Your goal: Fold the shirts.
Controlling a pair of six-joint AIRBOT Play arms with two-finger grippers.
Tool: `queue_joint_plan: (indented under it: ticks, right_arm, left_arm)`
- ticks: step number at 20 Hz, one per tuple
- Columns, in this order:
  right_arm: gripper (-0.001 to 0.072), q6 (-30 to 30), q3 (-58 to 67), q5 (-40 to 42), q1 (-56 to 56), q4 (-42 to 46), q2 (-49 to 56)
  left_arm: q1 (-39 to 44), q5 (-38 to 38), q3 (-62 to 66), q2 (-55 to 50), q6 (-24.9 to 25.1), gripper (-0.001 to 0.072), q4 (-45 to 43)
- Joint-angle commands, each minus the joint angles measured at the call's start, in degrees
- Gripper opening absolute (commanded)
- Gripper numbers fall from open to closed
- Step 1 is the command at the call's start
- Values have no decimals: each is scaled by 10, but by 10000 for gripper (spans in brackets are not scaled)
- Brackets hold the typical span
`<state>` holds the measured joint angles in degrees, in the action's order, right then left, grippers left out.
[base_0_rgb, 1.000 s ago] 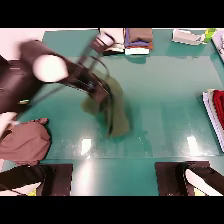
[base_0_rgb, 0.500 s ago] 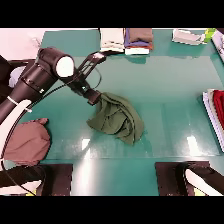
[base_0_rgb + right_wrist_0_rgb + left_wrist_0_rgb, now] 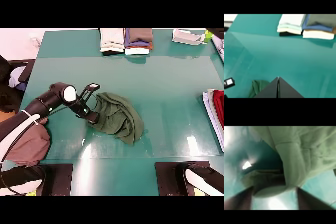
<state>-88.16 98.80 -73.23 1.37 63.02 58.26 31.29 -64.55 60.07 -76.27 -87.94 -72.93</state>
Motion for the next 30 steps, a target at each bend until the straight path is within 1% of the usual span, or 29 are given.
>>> queue_joint_plan:
  ticks: [1, 2, 3, 5, 7, 9, 10, 11, 12, 13, 14, 16, 19, 23, 24, 25, 26, 27, 29, 30]
  right_arm:
    - [21, -4, 0, -50, 0, 0, 25]
    - [20, -5, 0, -68, 0, 1, 37]
    - [21, -5, 0, -90, 0, 1, 50]
    - [21, -5, 0, -142, -7, 6, 75]
    - [21, -22, -21, -173, -40, 59, 88]
    - [21, -45, -98, -155, -92, 120, 73]
    - [24, -58, -154, -130, -121, 133, 59]
    - [64, -66, -204, -104, -146, 130, 49]
    - [301, -79, -255, -78, -172, 130, 42]
    - [512, -90, -305, -55, -202, 130, 38]
    - [530, -98, -348, -40, -229, 130, 39]
    - [530, -112, -405, -16, -277, 130, 56]
    - [530, -115, -442, 26, -337, 123, 96]
    - [525, -115, -442, 75, -367, 85, 143]
    - [445, -115, -442, 83, -370, 85, 150]
    - [280, -115, -442, 91, -371, 87, 152]
    - [137, -114, -442, 97, -370, 90, 150]
    - [21, -114, -442, 103, -370, 102, 141]
    - [20, -125, -434, 93, -363, 153, 109]
    - [20, -136, -419, 69, -350, 189, 88]
  left_arm:
    - [-2, 47, -33, 0, 18, 302, 17]
    - [-2, 55, -33, 0, 22, 186, 13]
    - [-2, 61, -33, 1, 31, 30, 4]
    - [-2, 52, -28, 4, 28, 25, -38]
    - [-12, 23, -14, 5, 29, 25, -67]
    - [-23, 0, -1, 5, 29, 26, -68]
    - [-26, -1, 1, 5, 29, 25, -68]
    - [-26, 1, 1, 5, 29, 25, -69]
    - [-26, 3, 1, 5, 29, 25, -67]
    - [-26, 4, 1, 5, 29, 26, -64]
    - [-26, 5, 1, 5, 29, 26, -64]
    - [-26, 9, 1, 5, 29, 25, -64]
    - [-26, 6, 1, 5, 29, 26, -64]
    - [-26, 5, 1, 5, 29, 26, -64]
    - [-26, 5, 1, 5, 29, 26, -64]
    - [-26, 4, 1, 5, 29, 26, -64]
    - [-26, 4, 1, 5, 29, 26, -64]
    - [-26, 5, 2, 5, 29, 26, -65]
    - [-26, -9, 17, 5, 23, 26, -92]
    - [-32, -17, 35, 6, 9, 25, -119]
